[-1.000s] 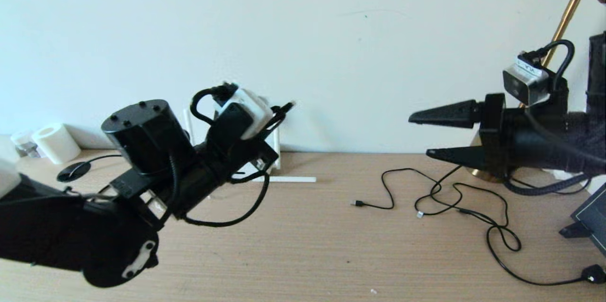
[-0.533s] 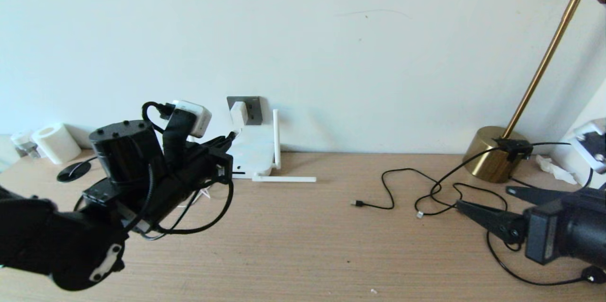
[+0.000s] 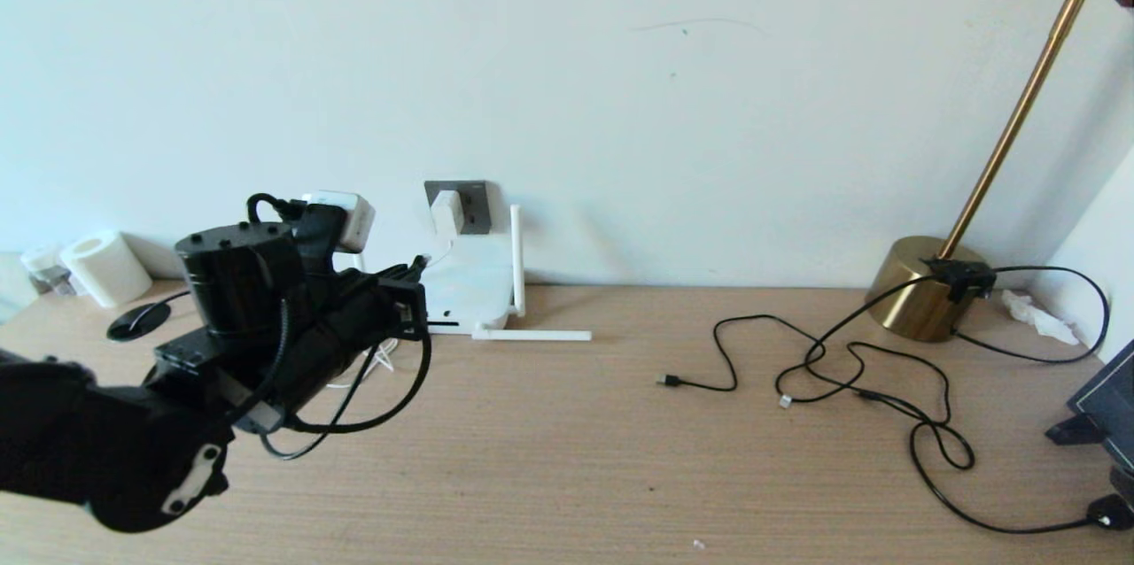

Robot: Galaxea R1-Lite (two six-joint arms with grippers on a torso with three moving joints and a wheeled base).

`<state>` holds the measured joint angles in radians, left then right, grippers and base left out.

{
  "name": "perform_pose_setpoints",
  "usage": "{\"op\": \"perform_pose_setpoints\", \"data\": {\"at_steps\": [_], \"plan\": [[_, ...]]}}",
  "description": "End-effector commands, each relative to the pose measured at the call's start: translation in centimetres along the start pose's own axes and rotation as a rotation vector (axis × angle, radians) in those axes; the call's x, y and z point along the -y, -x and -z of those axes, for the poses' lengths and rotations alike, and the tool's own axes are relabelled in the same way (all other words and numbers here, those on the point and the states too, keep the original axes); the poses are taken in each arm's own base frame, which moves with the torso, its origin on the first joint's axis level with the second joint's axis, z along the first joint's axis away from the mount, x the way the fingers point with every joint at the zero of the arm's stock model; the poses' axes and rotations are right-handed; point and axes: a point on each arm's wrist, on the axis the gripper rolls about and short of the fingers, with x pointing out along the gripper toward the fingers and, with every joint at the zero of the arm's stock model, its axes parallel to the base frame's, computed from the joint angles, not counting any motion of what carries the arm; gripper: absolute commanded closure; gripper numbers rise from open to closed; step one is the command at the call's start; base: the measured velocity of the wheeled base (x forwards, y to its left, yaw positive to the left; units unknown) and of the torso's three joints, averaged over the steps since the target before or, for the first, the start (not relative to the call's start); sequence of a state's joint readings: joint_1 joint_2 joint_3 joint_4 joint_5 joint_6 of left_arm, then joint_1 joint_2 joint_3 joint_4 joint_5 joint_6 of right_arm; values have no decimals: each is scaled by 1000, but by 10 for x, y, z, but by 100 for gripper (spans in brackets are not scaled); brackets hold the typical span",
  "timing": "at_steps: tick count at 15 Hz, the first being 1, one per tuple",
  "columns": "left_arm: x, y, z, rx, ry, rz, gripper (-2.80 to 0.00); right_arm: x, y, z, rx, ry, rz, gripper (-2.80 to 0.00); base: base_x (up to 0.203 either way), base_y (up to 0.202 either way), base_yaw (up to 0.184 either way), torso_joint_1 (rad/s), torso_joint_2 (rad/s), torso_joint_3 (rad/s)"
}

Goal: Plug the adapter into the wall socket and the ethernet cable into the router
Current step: Align cable and router interface

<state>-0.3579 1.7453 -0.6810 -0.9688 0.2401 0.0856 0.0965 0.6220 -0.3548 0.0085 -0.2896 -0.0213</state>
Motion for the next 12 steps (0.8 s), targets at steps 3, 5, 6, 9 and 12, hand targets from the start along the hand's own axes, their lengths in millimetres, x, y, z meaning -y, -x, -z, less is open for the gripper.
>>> {"op": "perform_pose_setpoints", "data": {"at_steps": [3, 5, 6, 9, 12], "plan": [[-1, 2, 5, -20, 18, -13, 0, 8, 40, 48, 202, -6, 15, -280, 0, 0, 0, 0, 0, 0], [-1, 3, 7, -32, 15, -49, 0, 3, 39, 82, 226, 24, -113, -280, 0, 0, 0, 0, 0, 0], [-1, 5, 9, -40, 13, -60, 0, 1, 40, 94, 252, 30, -146, -280, 0, 0, 0, 0, 0, 0], [-2, 5, 11, -49, 12, -85, 0, -1, 37, 113, 264, 40, -188, -280, 0, 0, 0, 0, 0, 0], [1, 4, 11, -46, 13, -89, 0, -1, 37, 113, 282, 66, -190, -280, 0, 0, 0, 0, 0, 0]]}}
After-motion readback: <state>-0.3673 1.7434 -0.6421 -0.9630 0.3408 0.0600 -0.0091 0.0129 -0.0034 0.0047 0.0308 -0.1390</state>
